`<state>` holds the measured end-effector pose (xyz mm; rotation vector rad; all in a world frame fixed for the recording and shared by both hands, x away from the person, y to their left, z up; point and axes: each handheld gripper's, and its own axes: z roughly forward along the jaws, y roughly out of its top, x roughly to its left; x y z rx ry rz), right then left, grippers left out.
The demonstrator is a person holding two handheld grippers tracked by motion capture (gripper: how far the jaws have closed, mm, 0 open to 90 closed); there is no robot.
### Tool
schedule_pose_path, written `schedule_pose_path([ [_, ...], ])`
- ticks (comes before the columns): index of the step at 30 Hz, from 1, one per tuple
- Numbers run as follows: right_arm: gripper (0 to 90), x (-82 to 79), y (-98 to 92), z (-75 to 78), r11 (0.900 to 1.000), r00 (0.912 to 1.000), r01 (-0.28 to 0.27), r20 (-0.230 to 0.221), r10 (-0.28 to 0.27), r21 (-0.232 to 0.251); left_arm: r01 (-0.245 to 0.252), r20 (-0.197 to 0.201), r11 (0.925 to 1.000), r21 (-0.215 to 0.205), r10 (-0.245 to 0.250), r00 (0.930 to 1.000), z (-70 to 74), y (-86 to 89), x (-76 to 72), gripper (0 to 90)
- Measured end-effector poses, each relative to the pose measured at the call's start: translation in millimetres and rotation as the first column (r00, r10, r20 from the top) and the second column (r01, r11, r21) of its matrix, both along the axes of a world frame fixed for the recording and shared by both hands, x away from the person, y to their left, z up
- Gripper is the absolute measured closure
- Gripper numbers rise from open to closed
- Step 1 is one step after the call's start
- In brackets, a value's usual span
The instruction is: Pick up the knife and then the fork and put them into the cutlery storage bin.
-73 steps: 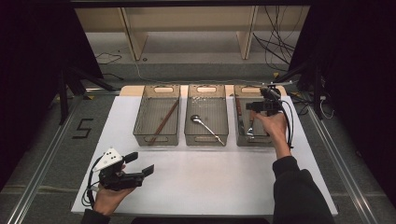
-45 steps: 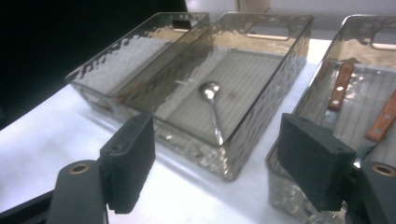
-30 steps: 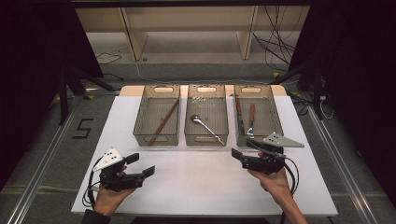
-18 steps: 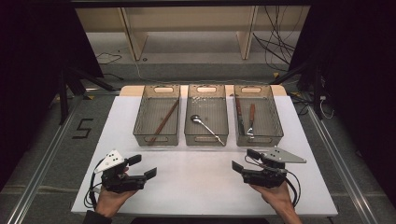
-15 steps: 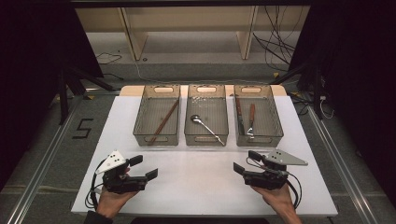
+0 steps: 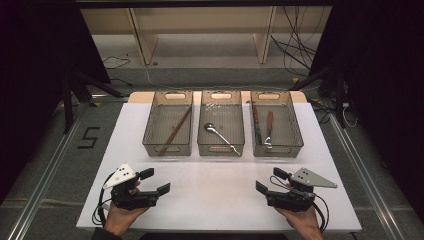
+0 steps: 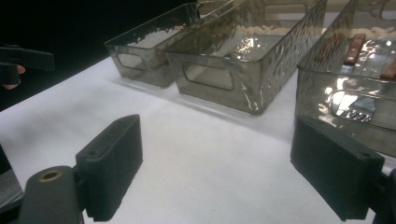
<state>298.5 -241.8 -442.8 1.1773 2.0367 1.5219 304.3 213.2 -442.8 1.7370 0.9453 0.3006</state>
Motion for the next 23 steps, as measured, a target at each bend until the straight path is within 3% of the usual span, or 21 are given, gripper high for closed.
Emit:
schedule_pose_path([
  [8, 17.1, -2.1, 0.6, 1.5, 1.0, 0.9996, 0.005, 0.028, -0.004, -0.02, 0.004, -0.01, 1.0, 0.001, -0.004, 0.9999, -2.3, -1.2, 1.0, 15.5],
  [23, 17.1, -1.7, 0.7, 2.8, 1.0, 0.9995, 0.002, 0.032, -0.001, -0.021, 0.001, -0.013, 1.0, 0.005, -0.001, 0.9999, -3.2, 0.0, 1.9, 15.5],
])
